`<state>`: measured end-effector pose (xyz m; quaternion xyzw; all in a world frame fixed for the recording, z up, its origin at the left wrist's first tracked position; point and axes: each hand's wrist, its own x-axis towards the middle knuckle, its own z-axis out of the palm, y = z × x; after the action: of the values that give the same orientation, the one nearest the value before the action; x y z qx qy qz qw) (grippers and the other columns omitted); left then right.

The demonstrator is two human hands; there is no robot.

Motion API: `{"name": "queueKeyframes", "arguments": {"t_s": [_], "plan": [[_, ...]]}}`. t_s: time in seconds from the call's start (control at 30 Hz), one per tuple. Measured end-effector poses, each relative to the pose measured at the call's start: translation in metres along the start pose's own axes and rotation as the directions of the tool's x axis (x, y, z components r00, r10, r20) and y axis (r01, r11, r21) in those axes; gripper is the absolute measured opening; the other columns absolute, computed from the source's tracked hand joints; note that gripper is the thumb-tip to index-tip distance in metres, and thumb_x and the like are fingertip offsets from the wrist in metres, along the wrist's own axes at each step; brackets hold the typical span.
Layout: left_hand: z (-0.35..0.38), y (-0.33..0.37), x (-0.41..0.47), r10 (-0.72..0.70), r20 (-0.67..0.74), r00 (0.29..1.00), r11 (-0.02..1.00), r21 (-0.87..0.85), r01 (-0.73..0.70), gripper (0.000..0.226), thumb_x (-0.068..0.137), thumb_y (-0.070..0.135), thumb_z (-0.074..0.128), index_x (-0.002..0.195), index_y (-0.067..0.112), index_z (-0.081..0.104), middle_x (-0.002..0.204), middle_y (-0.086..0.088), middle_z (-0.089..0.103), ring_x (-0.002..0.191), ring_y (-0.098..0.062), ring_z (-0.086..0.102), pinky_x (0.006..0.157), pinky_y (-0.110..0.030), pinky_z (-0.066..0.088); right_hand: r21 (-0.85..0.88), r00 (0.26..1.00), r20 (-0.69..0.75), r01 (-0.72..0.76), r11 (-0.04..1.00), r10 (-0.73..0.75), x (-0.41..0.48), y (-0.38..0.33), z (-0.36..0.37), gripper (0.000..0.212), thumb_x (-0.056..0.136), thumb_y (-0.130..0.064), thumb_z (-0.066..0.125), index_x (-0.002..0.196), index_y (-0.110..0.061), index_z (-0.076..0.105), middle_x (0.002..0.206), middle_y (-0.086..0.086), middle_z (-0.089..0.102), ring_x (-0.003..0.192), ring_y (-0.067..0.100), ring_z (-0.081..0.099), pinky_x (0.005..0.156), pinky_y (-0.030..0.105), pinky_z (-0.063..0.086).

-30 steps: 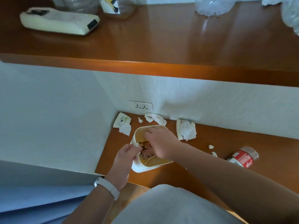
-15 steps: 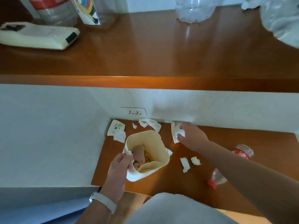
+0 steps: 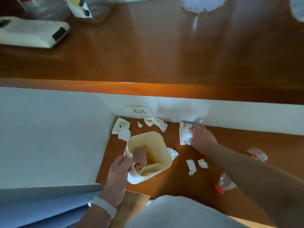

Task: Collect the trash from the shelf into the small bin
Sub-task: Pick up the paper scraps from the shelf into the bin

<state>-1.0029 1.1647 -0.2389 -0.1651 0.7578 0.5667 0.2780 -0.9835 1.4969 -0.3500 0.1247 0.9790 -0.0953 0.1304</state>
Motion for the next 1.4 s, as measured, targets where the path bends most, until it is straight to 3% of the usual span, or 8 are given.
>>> {"name": "queueKeyframes", "arguments": {"t_s": [0.2,0.4,0.53,0.67,0.87,1.03,1.13,1.4], "plan": [[0.007,-0.001,0.000,-0.026,0.012,1.000,1.000,0.007,0.026,0.013,0.097,0.028,0.060,0.094,0.018,0.068,0.105,-0.021,0.065,0.113,-0.042,0.058,0.105,-0.051,0.048,-0.017,0.999,0.021,0.041,0.999,-0.041,0.004,0.001,0.000,0.034,0.097,-0.019,0.048,0.130,-0.019,0.055,0.130,0.001,0.055,0.120,0.020,0.049,0.100,0.036,0.048],[0.006,0.000,-0.001,-0.017,0.020,1.000,0.999,0.027,0.016,0.015,0.098,0.029,0.059,0.097,0.016,0.067,0.104,-0.020,0.065,0.112,-0.042,0.058,0.105,-0.051,0.048,0.057,0.996,0.052,-0.080,0.995,0.077,0.005,-0.005,-0.009,0.031,0.098,-0.016,0.043,0.123,-0.020,0.061,0.114,-0.005,0.062,0.098,0.014,0.060,0.087,0.031,0.052],[0.003,0.003,-0.001,-0.005,0.012,1.000,1.000,0.009,0.005,0.015,0.097,0.031,0.061,0.093,0.017,0.067,0.099,-0.018,0.066,0.106,-0.038,0.060,0.105,-0.049,0.049,0.221,0.993,0.002,-0.115,0.969,0.118,-0.003,-0.013,-0.021,0.031,0.098,-0.019,0.042,0.122,-0.020,0.062,0.118,-0.003,0.062,0.093,0.012,0.059,0.080,0.028,0.048],[0.000,0.006,0.001,0.013,0.038,0.999,1.000,-0.015,-0.012,0.016,0.098,0.029,0.059,0.092,0.014,0.065,0.100,-0.023,0.062,0.098,-0.033,0.057,0.102,-0.047,0.049,0.380,0.990,-0.086,-0.072,0.922,0.113,-0.021,-0.036,-0.053,0.025,0.097,-0.023,0.049,0.113,-0.012,0.064,0.096,-0.003,0.064,0.076,0.012,0.060,0.065,0.028,0.050],[0.000,0.009,-0.004,0.051,0.123,0.991,0.999,-0.018,-0.049,0.018,0.099,0.027,0.056,0.088,0.013,0.061,0.097,-0.026,0.056,0.091,-0.028,0.052,0.086,-0.037,0.046,0.530,0.982,-0.181,0.052,0.846,0.053,-0.056,-0.091,-0.108,0.018,0.097,-0.027,0.053,0.110,-0.017,0.061,0.086,-0.013,0.051,0.079,0.007,0.051,0.076,0.030,0.046],[-0.001,0.009,-0.008,0.059,0.165,0.984,0.998,-0.016,-0.057,0.017,0.099,0.028,0.056,0.091,0.014,0.062,0.106,-0.027,0.058,0.096,-0.031,0.056,0.097,-0.042,0.050,0.431,0.981,-0.022,0.182,0.884,-0.191,-0.083,-0.133,-0.119,0.035,0.100,-0.032,0.048,0.132,-0.020,0.056,0.119,-0.008,0.059,0.103,0.011,0.056,0.083,0.026,0.042],[-0.004,0.007,-0.009,0.057,0.178,0.982,0.998,-0.024,-0.054,0.019,0.095,0.030,0.059,0.084,0.014,0.060,0.093,-0.022,0.054,0.094,-0.031,0.053,0.091,-0.040,0.047,0.367,0.951,-0.009,0.291,0.884,-0.310,-0.088,-0.147,-0.111,0.033,0.098,-0.037,0.051,0.126,-0.022,0.059,0.107,-0.011,0.057,0.094,0.011,0.057,0.076,0.024,0.044],[-0.005,0.008,-0.007,0.055,0.215,0.975,0.998,-0.041,-0.047,0.017,0.097,0.022,0.061,0.083,0.014,0.057,0.075,-0.004,0.053,0.080,-0.019,0.052,0.076,-0.027,0.045,0.421,0.986,-0.067,0.169,0.891,-0.156,-0.101,-0.120,-0.106,0.038,0.099,-0.042,0.048,0.132,-0.026,0.054,0.123,-0.011,0.053,0.106,0.009,0.055,0.088,0.030,0.049]]}}
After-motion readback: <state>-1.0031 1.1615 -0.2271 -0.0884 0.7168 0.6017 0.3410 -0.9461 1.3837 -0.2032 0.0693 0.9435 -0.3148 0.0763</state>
